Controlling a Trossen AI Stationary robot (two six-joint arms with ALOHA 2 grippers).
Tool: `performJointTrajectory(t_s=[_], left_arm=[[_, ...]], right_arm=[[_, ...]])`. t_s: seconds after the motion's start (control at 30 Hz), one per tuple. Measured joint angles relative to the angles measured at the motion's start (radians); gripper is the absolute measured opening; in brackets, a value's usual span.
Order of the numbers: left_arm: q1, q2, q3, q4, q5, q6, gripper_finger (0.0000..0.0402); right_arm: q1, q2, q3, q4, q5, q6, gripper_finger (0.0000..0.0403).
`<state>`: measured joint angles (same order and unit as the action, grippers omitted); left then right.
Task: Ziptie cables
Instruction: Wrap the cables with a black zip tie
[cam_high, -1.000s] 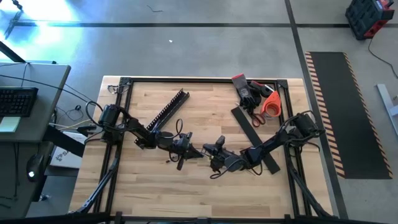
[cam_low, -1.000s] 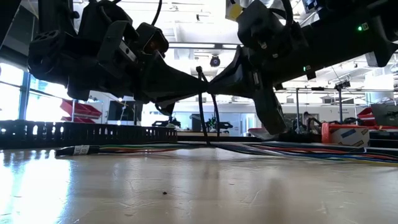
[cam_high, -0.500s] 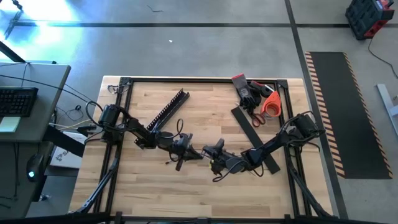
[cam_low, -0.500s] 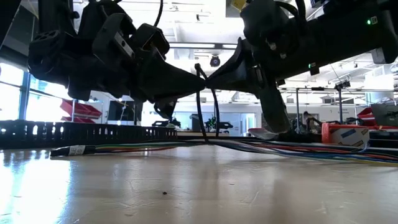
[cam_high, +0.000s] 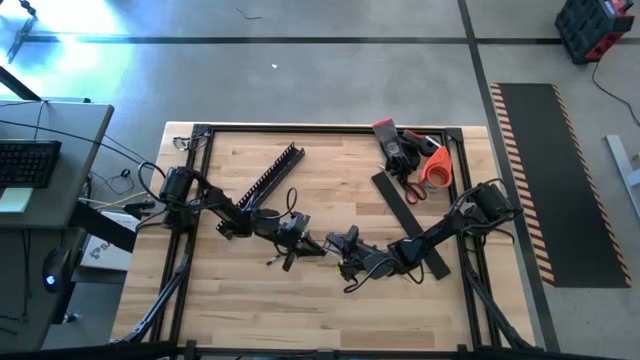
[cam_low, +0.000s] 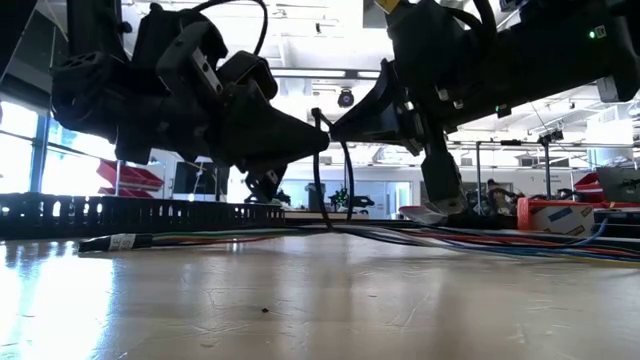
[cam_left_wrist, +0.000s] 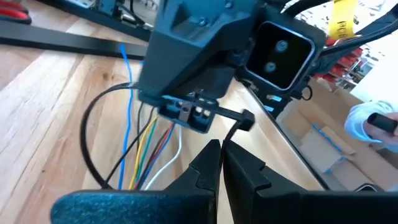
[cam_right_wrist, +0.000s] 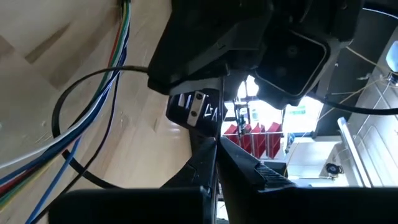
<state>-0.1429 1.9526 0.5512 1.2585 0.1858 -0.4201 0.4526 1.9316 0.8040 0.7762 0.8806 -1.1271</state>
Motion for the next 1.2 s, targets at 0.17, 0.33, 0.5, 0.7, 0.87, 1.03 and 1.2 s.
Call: performJointTrajectory(t_s=[0.17, 0.33, 0.5, 0.7, 0.87, 1.03, 1.2], left_arm=[[0.010, 0.000, 0.000, -0.003, 0.021, -0.023, 0.0000], [0.023, 0.000, 0.000, 0.021, 0.082, -0.055, 0.0000], [0.035, 0.000, 0.000, 0.039, 0.144, -0.086, 0.0000], [0.045, 0.000, 0.000, 0.040, 0.178, -0.143, 0.0000], [0.052, 0.000, 0.000, 0.040, 0.179, -0.155, 0.0000], [0.051, 0.000, 0.000, 0.040, 0.179, -0.151, 0.0000], [0.049, 0.000, 0.000, 0.040, 0.179, -0.145, 0.0000]], right_arm=[[0.000, 0.000, 0.000, 0.008, -0.001, -0.027, 0.0000], [-0.002, 0.000, 0.000, 0.009, -0.039, -0.086, 0.0000], [-0.012, 0.000, 0.000, 0.010, -0.038, -0.164, 0.0000], [-0.021, 0.000, 0.000, 0.040, -0.019, -0.223, 0.0000], [-0.021, 0.000, 0.000, 0.050, -0.017, -0.215, 0.0000], [-0.021, 0.000, 0.000, 0.045, 0.051, -0.061, 0.0000], [-0.019, 0.000, 0.000, 0.031, 0.070, 0.054, 0.0000]])
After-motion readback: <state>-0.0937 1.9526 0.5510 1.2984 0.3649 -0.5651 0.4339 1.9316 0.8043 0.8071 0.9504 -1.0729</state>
